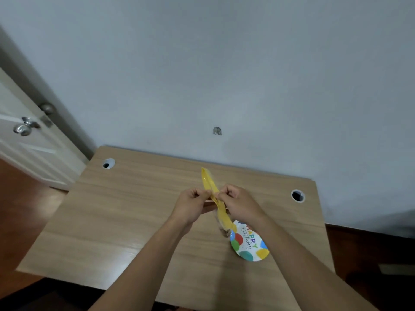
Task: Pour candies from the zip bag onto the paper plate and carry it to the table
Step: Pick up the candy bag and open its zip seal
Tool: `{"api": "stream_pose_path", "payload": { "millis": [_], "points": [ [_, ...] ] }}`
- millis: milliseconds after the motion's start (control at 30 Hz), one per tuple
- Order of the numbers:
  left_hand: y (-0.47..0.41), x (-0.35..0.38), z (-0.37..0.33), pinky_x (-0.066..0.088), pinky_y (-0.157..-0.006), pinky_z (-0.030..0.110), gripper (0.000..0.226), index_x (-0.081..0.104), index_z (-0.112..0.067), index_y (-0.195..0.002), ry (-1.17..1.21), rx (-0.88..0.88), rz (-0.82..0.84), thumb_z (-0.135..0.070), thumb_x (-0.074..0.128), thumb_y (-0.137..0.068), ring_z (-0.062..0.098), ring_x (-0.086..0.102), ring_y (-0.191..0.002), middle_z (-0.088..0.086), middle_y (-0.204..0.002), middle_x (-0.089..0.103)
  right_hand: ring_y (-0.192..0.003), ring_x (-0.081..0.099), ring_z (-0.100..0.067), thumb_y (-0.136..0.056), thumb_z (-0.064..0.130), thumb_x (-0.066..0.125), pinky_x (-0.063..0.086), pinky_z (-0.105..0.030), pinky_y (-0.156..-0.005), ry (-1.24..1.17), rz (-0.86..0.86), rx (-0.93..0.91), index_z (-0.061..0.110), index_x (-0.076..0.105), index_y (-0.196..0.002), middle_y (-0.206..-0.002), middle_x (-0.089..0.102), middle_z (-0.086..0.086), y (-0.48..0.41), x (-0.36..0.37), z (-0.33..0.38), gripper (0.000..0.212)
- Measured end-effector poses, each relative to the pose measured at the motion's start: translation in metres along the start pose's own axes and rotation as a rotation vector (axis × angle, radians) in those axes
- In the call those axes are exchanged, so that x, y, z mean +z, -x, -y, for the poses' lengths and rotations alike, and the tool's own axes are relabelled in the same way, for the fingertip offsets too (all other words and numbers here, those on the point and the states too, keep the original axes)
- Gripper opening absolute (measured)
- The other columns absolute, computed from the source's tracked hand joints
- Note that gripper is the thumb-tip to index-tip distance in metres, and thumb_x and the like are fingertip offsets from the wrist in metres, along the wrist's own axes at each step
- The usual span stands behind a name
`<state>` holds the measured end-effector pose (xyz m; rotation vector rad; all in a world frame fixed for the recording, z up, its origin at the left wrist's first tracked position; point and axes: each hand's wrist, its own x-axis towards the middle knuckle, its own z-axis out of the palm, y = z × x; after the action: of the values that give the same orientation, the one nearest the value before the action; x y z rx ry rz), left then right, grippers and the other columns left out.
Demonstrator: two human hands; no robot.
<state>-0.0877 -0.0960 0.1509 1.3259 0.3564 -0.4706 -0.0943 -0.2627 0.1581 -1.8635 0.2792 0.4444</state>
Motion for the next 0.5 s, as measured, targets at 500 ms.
{"api": "stream_pose_path", "payload": {
  "millis": [500],
  "points": [
    [-0.0078,-0.0020,-0.0022,0.070,-0.076,0.031,0.019,0.063,0.001,-0.087,-0.065,-0.048,-0.033,-0.003,0.062,-0.105,0.033,0.083,-0.082,0.021,-0.087,0.082,-0.045,0.059,-0.006,-0.105,0.021,0.064,0.051,-0.020,-0.046,-0.144,-0.060,0.061,0.012,0.062,-0.088,-0.072,0.062,-0.003,0.0094,-0.0011,-0.0006,0.020]
  ]
}}
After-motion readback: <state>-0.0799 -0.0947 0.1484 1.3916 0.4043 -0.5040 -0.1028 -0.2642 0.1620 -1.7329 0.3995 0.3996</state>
